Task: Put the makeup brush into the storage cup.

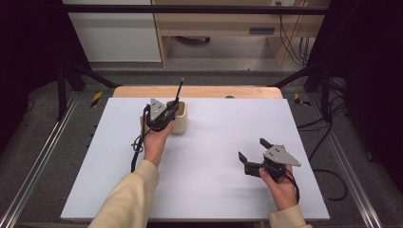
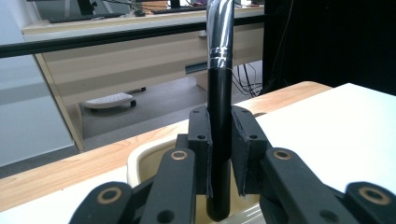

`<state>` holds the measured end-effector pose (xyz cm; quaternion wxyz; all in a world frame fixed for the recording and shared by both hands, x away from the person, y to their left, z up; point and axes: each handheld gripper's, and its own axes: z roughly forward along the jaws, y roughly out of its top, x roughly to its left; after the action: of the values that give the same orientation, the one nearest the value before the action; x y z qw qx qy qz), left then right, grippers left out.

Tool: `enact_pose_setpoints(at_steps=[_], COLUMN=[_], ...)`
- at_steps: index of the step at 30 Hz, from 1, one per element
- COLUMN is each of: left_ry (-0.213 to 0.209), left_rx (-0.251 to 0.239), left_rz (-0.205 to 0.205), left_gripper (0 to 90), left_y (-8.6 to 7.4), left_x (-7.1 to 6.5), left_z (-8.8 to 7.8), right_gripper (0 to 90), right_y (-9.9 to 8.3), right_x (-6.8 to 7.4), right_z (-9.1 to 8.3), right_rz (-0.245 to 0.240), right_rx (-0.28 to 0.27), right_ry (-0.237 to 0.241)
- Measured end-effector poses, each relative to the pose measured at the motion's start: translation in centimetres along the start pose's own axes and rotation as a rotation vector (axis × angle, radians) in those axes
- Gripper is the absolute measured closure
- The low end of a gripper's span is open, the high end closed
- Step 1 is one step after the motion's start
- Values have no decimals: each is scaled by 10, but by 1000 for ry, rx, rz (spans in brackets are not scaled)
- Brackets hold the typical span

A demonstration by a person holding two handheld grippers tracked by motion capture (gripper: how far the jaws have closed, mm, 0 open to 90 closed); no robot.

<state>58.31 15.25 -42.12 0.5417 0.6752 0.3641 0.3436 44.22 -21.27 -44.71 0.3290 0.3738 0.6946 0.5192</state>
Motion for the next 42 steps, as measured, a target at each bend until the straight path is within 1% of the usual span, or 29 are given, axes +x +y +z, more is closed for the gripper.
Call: enact_pose_setpoints(at_steps=[3, 5, 7, 10, 18, 23, 27, 33, 38, 42], left_ry=[-11, -10, -9, -8, -8, -6, -20, -36, -46, -62], left_rx=[9, 8, 1, -2, -1, -4, -2, 7, 8, 7], left_rz=[2, 6, -10, -14, 0, -2, -2, 15, 5, 11], left_gripper=[785, 776, 744, 732, 722, 722, 731, 726, 724, 714], left_y=[-2, -2, -3, -3, -2, -1, 0, 0, 0, 2], left_x=[-1, -2, -3, -3, -7, -9, -10, -13, -15, -18], left_z=[0, -1, -3, -7, -21, -24, -24, -25, -25, -26], right_gripper=[85, 85, 85, 85, 85, 85, 85, 85, 84, 84], right_y=[0, 0, 0, 0, 1, 1, 1, 1, 0, 0], right_x=[0, 0, 1, 1, 4, 5, 4, 2, 2, 2], right_z=[0, 0, 0, 0, 0, -2, -3, -2, -2, -2], right_rz=[1, -1, 0, 0, 0, -2, 7, 7, 12, 12], right_rx=[1, 1, 2, 0, -3, -6, -10, -9, -11, -11], right_ry=[1, 1, 0, 1, 8, 9, 3, 2, 0, 2])
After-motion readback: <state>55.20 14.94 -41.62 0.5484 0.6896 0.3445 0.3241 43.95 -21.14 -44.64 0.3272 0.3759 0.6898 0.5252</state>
